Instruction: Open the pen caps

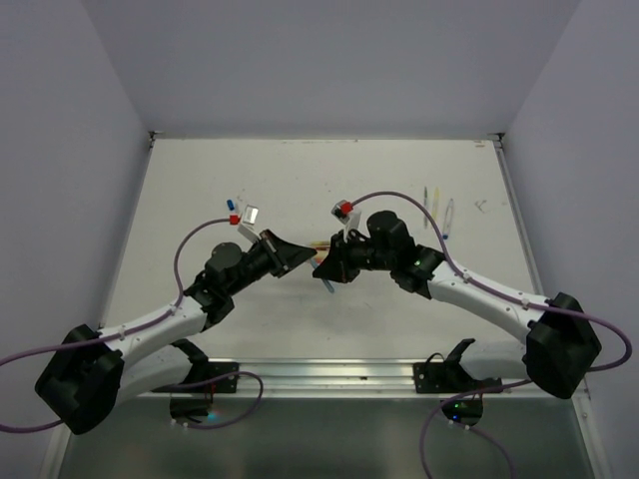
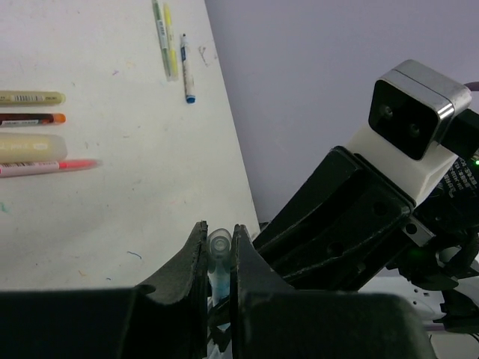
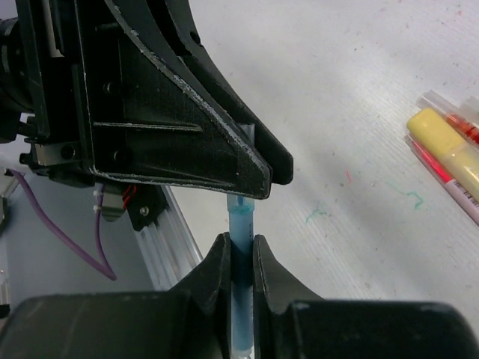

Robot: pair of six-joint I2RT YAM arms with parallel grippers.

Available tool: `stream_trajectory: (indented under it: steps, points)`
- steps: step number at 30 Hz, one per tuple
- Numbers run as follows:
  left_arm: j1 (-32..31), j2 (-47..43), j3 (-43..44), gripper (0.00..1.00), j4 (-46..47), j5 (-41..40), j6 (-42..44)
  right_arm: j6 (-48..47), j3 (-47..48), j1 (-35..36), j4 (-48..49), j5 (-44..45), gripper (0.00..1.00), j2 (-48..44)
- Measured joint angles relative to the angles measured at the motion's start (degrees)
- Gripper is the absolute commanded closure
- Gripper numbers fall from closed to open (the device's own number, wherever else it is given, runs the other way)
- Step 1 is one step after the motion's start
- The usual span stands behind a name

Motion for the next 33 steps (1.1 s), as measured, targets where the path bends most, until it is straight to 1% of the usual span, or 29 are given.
stream_trajectory:
  steps: [1,5,8,12,14,18,21,24,27,30,33]
  points:
    - [0.0,0.0,0.0,1.0,-0.31,0.0,-0.04,-0.13,-0.13,0.11,0.11,-0.02,1.0,0.0]
    - [0.0,0.02,0.33,1.0,-1.01,-0.04,0.0,-0.42,-0.17,0.13,0.15,-0.42,1.0,0.09]
    - [0.0,0.87,3.61,1.0,-6.38,-0.76,1.64,-1.07,0.31,0.83,-0.79,2.6,1.0,0.35]
    - [0.5,5.35,14.01,1.0,-19.74,-2.93,6.05,-2.56,3.02,4.28,-3.69,16.24,1.0,0.9]
    - [1.46,7.96,18.62,1.0,-23.91,-2.71,7.65,-2.89,3.93,6.19,-4.09,23.41,1.0,0.94]
    - [4.39,12.48,23.15,1.0,-26.01,1.77,8.52,-3.52,4.9,9.77,-3.87,35.93,1.0,1.81]
    - [5.73,15.5,24.26,1.0,-25.94,5.16,8.22,-3.91,4.9,10.8,-4.2,40.24,1.0,2.75]
    - [6.03,17.2,24.87,1.0,-25.86,6.51,7.39,-4.11,4.87,11.04,-4.72,41.29,1.0,3.15]
    - [6.16,17.22,24.33,1.0,-24.11,7.52,7.06,-4.11,3.96,10.91,-3.91,40.09,1.0,2.4]
    - [6.38,17.09,21.24,1.0,-17.05,10.14,7.17,-3.87,0.85,9.88,-2.47,34.99,1.0,-0.68]
    - [10.25,15.67,18.43,1.0,-5.7,9.4,7.87,-2.64,-4.07,10.43,-5.86,24.57,1.0,-2.67]
